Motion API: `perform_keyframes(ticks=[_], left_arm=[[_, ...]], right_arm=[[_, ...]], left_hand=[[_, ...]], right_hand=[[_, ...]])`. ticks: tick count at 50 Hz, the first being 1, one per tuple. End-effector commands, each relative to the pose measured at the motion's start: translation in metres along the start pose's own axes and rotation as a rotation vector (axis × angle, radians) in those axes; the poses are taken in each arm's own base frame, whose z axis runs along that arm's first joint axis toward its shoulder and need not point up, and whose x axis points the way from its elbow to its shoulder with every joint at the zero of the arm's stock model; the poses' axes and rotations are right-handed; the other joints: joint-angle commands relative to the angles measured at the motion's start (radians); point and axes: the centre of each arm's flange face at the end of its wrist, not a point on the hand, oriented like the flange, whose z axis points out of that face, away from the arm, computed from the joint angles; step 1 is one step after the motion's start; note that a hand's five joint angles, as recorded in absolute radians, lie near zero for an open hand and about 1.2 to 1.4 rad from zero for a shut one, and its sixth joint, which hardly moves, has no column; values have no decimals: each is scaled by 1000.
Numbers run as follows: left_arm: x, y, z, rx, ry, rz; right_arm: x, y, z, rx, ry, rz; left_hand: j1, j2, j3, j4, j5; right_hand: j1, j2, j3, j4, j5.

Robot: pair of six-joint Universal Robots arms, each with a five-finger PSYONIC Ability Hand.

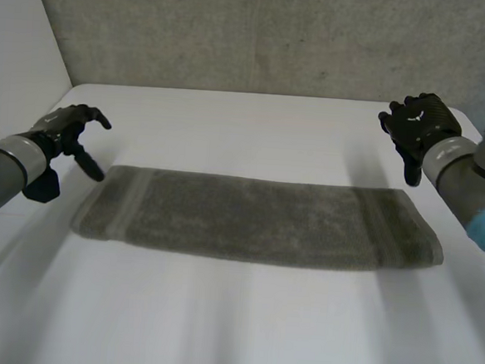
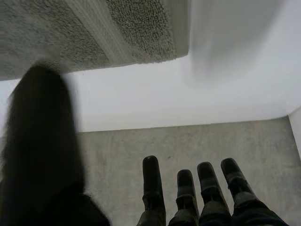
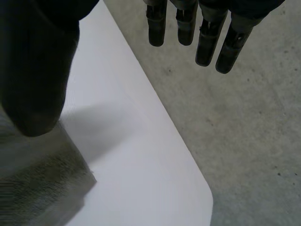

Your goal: Fold the towel.

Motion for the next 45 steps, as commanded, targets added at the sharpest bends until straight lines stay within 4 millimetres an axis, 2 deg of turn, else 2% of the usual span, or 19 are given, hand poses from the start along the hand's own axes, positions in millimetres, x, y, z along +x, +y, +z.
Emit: perform_keyframes(ticks=[1, 5, 6, 8, 9, 12, 16, 24, 31, 39, 45], left_arm=[[9, 11, -28, -21, 40, 162], [8, 27, -33, -45, 44, 275], [6, 33, -35, -55, 43, 333], [6, 39, -35, -63, 43, 373], [5, 43, -35, -65, 43, 409], [3, 50, -35, -67, 42, 446], [0, 56, -32, -58, 38, 459], [-5, 62, -21, -32, 29, 472], [-7, 66, -17, -39, 29, 469], [-9, 74, -14, -53, 32, 465], [-9, 75, -15, -56, 32, 463]], right_arm=[[-21, 6, -51, 1, -141, 19], [-33, 21, -75, -40, -187, 21], [-33, 21, -75, -41, -187, 21], [-40, 36, -84, -71, -217, 6], [-40, 37, -84, -71, -217, 6], [-45, 53, -87, -88, -235, 7], [-47, 69, -87, -95, -224, 23], [-46, 87, -82, -93, -167, 29], [-43, 93, -77, -81, -140, 30], [-52, 100, -71, -80, -173, 40], [-56, 106, -66, -88, -182, 41]], left_hand=[[-53, -50, -40, -47, -37], [-44, -41, -31, -38, -28], [-41, -38, -28, -35, -25], [-44, -41, -31, -38, -28], [-41, -38, -28, -35, -25], [-41, -38, -28, -35, -25], [-41, -38, -28, -35, -25], [-41, -38, -28, -35, -25], [-41, -38, -28, -35, -25], [-41, -38, -28, -35, -25], [-41, -38, -28, -35, -25]], right_hand=[[-68, -63, -65, -72, -60], [-68, -63, -65, -72, -60], [-68, -63, -65, -72, -60], [-68, -63, -65, -72, -60], [-68, -63, -65, -72, -60], [-68, -63, -65, -72, -60], [-68, -63, -65, -72, -60], [-34, -30, -32, -39, -26], [4, 8, 7, -1, 12], [60, 64, 62, 55, 68], [203, 208, 206, 199, 211]])
